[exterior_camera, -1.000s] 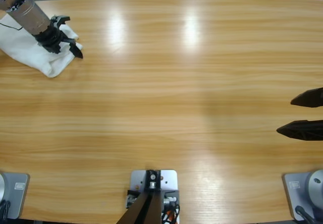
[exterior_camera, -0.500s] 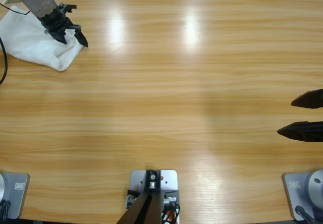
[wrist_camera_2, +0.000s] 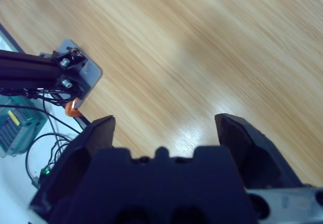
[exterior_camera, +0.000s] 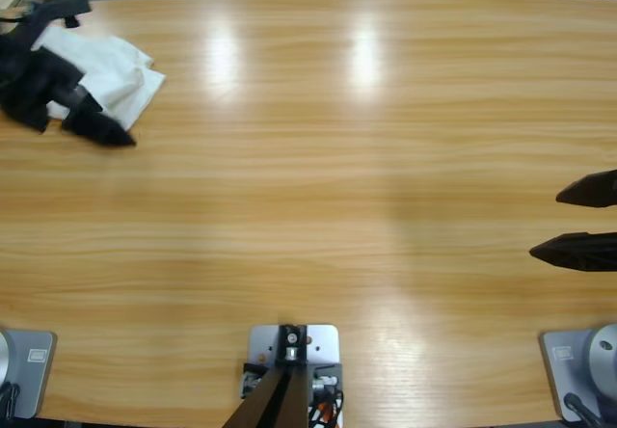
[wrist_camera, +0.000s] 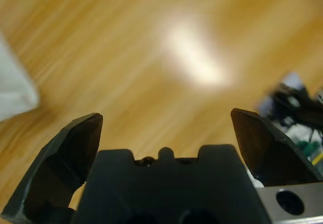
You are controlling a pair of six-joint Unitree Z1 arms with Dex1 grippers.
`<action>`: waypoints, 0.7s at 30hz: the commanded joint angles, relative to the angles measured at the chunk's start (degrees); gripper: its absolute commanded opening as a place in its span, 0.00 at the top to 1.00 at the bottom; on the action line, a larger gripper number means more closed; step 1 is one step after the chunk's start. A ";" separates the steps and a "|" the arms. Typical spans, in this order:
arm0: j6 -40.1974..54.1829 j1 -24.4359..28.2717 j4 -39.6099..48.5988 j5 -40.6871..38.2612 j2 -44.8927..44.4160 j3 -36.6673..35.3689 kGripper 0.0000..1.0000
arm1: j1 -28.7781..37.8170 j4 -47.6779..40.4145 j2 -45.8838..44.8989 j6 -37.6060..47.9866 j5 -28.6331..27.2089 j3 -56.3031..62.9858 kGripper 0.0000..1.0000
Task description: Fold clothes
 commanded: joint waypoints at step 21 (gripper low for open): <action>-3.01 -13.00 -40.86 1.02 -33.03 42.04 0.00 | 2.90 -10.84 2.01 -2.88 -1.28 2.57 0.05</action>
